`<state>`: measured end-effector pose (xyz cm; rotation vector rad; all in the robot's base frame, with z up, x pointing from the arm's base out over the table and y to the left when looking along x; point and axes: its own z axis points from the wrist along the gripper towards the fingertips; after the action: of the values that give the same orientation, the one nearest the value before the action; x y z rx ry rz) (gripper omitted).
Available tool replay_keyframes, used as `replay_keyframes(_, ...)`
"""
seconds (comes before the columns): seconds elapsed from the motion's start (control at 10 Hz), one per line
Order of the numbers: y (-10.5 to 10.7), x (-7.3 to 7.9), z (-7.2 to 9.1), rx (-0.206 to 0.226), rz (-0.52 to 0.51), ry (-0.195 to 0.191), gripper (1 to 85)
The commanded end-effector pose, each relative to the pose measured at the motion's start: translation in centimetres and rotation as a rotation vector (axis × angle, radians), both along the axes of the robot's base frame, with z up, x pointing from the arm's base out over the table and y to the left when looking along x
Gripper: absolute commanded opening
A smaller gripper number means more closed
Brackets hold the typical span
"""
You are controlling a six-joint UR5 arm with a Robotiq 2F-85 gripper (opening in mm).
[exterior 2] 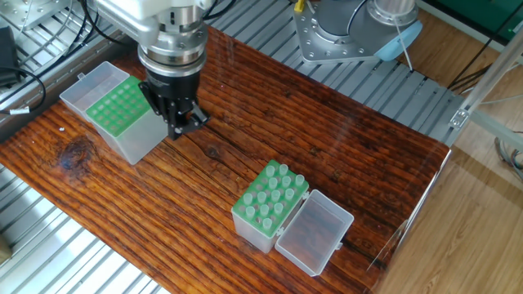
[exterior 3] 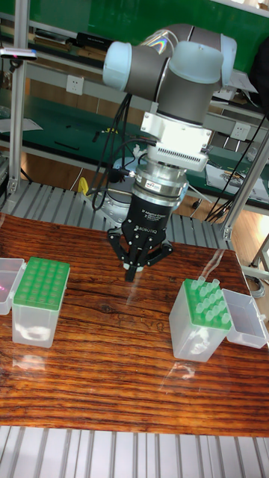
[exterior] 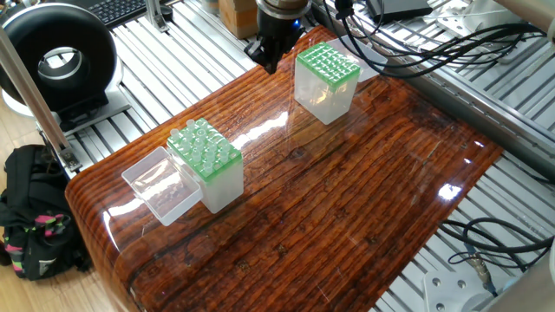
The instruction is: Transfer all large pipette tips from one holder to another
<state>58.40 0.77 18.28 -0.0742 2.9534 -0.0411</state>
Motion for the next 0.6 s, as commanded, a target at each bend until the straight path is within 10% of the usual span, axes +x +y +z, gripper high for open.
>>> replay_keyframes(0.0, 0.7, -2.1, -0.4, 0.007, 0.110, 0.074, 1.0)
replay_keyframes(0.5, 3.2, -2.4, 0.1, 0.052, 0.261, 0.085, 1.0)
